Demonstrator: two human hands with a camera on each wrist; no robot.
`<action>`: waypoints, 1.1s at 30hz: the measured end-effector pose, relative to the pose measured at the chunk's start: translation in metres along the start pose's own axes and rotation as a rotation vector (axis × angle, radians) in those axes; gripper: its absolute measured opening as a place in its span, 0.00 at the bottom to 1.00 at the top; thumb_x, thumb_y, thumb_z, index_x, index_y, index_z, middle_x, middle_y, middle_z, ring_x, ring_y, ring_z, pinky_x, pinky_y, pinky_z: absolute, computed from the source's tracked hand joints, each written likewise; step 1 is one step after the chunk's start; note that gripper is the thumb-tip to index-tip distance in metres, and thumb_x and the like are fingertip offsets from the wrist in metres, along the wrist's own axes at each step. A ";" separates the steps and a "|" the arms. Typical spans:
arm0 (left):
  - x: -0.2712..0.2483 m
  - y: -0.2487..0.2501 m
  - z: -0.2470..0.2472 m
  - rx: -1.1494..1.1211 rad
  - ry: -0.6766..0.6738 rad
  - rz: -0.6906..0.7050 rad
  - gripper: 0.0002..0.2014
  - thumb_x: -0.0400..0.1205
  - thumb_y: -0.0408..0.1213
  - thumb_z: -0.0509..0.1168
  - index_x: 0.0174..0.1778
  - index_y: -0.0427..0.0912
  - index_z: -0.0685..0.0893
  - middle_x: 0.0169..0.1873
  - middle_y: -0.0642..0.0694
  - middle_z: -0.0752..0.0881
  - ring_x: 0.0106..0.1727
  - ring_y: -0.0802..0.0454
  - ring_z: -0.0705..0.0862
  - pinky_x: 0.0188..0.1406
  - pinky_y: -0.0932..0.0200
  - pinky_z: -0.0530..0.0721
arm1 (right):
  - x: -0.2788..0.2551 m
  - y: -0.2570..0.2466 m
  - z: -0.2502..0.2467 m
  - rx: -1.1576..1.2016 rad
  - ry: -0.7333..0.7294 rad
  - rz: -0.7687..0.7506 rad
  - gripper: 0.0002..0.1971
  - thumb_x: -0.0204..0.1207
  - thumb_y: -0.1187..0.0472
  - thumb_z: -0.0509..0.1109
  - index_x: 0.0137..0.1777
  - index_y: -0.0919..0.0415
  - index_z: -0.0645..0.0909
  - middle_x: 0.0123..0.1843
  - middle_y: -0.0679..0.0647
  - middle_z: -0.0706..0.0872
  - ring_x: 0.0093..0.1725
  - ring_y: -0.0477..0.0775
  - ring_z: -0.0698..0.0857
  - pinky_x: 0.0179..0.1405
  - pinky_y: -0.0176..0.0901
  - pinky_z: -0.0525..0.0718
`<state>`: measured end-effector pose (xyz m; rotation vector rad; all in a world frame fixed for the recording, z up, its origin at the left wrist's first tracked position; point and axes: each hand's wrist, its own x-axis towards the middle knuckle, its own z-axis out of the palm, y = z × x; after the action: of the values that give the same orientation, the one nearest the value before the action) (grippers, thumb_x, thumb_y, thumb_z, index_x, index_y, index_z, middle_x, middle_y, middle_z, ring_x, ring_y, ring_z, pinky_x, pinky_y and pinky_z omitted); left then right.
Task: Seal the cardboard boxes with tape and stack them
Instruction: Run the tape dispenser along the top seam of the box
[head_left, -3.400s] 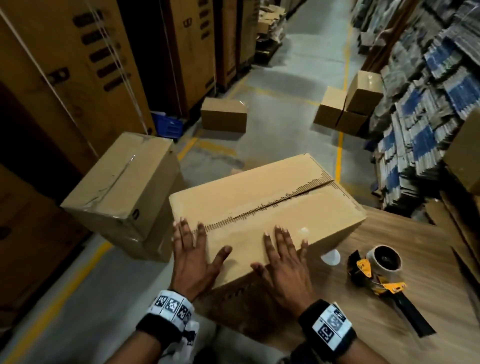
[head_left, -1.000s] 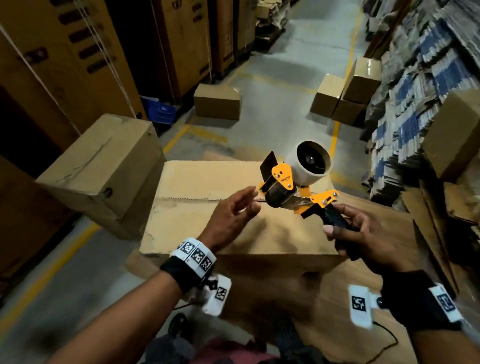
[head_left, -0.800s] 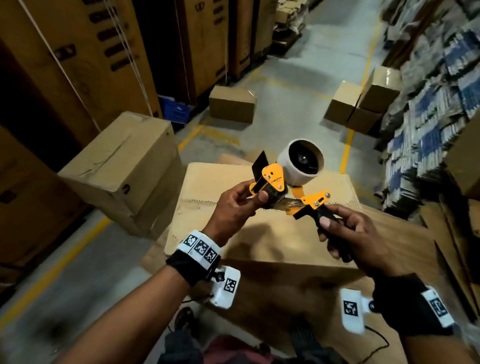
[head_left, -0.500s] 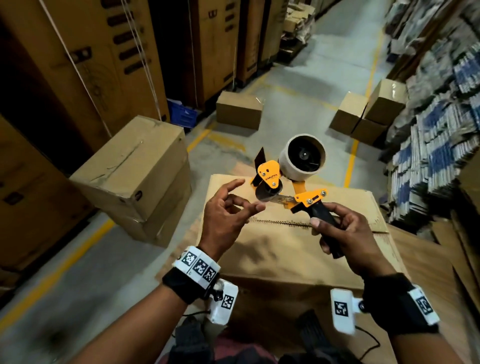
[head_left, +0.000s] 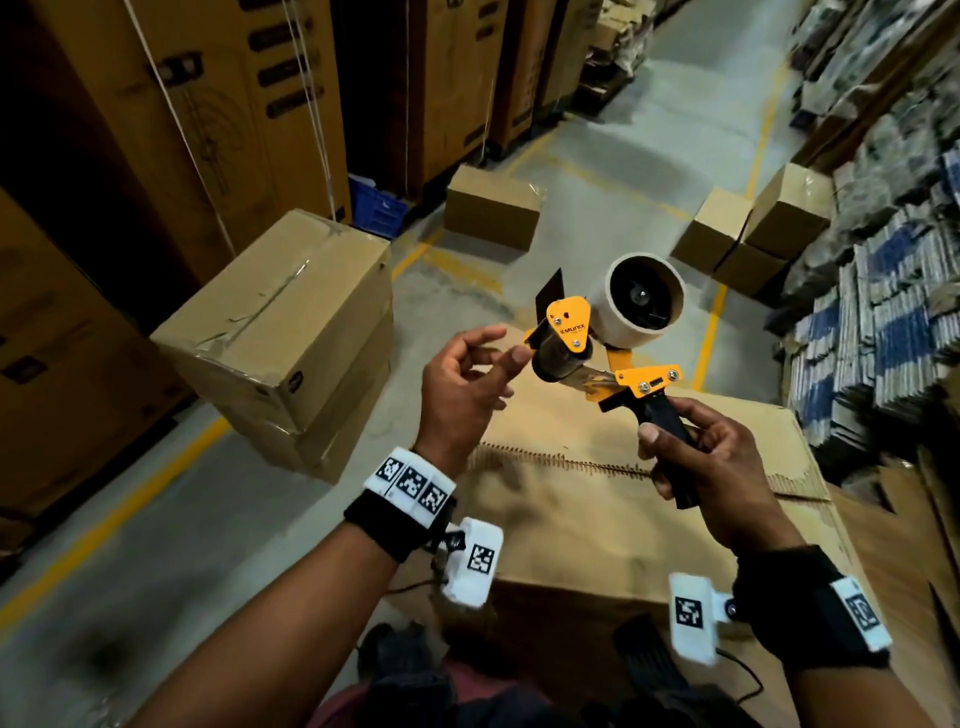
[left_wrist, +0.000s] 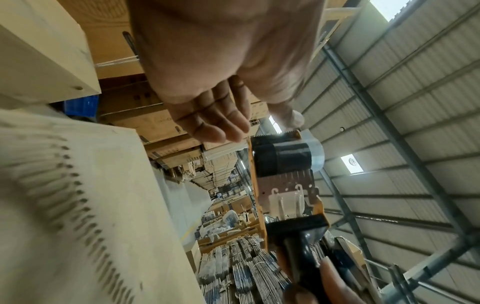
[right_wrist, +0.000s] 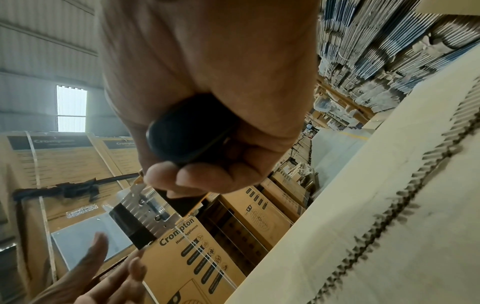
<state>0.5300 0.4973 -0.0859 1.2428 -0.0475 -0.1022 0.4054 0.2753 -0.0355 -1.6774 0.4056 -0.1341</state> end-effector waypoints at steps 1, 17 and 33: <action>0.005 0.002 0.002 0.005 -0.015 -0.014 0.30 0.66 0.56 0.83 0.62 0.49 0.87 0.42 0.48 0.89 0.33 0.52 0.85 0.29 0.60 0.82 | 0.000 0.000 0.003 0.006 -0.006 0.003 0.19 0.75 0.62 0.78 0.66 0.58 0.85 0.37 0.62 0.88 0.21 0.56 0.77 0.18 0.34 0.71; 0.002 -0.003 0.003 0.072 -0.135 0.095 0.18 0.79 0.35 0.81 0.64 0.44 0.86 0.34 0.44 0.87 0.29 0.49 0.81 0.28 0.58 0.80 | 0.006 0.003 0.008 0.034 0.032 0.046 0.23 0.73 0.58 0.78 0.68 0.59 0.83 0.39 0.61 0.88 0.22 0.54 0.78 0.18 0.35 0.73; -0.016 -0.014 -0.006 0.167 -0.133 0.148 0.16 0.80 0.33 0.80 0.63 0.40 0.89 0.40 0.43 0.92 0.30 0.47 0.87 0.28 0.65 0.81 | -0.006 0.013 0.008 0.008 0.053 0.044 0.14 0.78 0.66 0.78 0.63 0.59 0.86 0.37 0.62 0.89 0.21 0.55 0.78 0.19 0.32 0.73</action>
<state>0.5142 0.5004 -0.1005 1.3931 -0.2678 -0.0533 0.4001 0.2832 -0.0486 -1.6587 0.4807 -0.1477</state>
